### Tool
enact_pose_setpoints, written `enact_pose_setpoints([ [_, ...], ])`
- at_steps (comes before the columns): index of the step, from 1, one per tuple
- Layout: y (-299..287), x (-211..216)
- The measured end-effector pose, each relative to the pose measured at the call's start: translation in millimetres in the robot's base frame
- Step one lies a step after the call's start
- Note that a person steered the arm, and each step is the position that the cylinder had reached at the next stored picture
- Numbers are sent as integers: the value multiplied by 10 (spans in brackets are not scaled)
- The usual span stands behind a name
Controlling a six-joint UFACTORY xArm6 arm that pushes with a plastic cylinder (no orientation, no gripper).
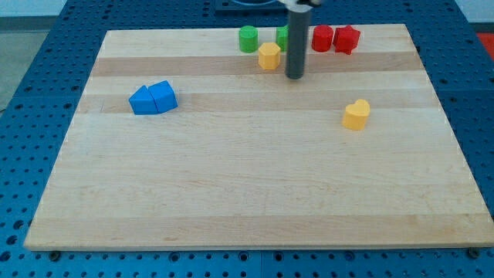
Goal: Move the yellow hexagon to the left of the green circle
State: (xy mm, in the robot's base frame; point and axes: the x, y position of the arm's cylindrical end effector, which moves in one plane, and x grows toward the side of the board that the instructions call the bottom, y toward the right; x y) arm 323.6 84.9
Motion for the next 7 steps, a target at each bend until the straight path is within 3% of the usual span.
enact_pose_setpoints([
  [2, -95, -533],
  [3, -1009, -171],
  [4, -1645, -97],
  [7, -1631, -439],
])
